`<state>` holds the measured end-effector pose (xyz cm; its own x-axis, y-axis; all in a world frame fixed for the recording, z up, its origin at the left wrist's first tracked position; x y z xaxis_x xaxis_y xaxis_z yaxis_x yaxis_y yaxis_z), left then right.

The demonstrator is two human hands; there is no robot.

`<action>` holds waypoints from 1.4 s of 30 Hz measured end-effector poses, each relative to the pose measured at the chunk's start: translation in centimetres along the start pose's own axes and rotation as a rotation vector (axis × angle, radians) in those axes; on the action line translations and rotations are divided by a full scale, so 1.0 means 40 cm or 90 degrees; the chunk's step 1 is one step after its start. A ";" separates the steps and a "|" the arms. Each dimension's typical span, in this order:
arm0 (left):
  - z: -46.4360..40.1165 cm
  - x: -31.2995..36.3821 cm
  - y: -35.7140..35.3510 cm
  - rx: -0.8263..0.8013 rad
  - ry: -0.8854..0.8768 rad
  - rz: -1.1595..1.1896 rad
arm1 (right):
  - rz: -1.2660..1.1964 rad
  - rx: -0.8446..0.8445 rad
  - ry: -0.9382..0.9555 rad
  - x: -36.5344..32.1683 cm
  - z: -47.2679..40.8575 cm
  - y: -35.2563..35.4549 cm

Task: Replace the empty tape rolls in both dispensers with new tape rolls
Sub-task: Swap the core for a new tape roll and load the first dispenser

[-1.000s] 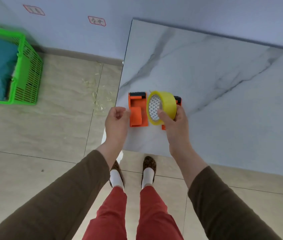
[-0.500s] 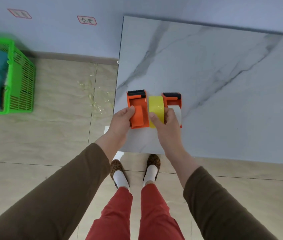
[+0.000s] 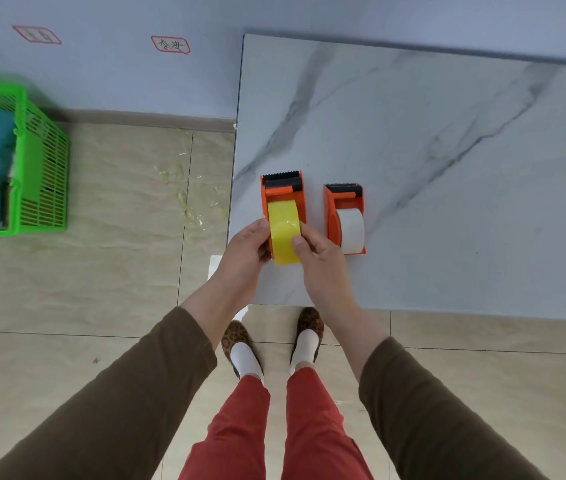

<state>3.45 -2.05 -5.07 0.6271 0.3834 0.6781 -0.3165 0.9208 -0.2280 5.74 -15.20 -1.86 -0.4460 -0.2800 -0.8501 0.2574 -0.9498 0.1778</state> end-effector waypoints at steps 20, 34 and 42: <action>-0.018 -0.013 0.022 -0.063 0.058 -0.011 | -0.072 -0.060 0.029 -0.018 0.043 0.001; -0.014 0.045 -0.017 -0.077 -0.102 -0.107 | 0.053 -0.042 0.082 -0.033 0.001 0.037; -0.005 0.010 0.003 -0.039 -0.114 -0.161 | 0.121 -0.047 -0.002 -0.066 -0.122 0.051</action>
<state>3.80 -1.75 -4.97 0.5432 0.1281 0.8298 -0.1202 0.9900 -0.0742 11.64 -15.73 -1.65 -0.3862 -0.4545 -0.8027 0.3993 -0.8668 0.2986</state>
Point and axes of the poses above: each hand's wrist, its own z-axis away from the middle knuckle, its own y-axis out of the back of the hand, x = y × z, the point moved 8 cm from there along -z, towards the middle knuckle, and after that the axes turned 1 degree about -x, right-handed, at the moved point
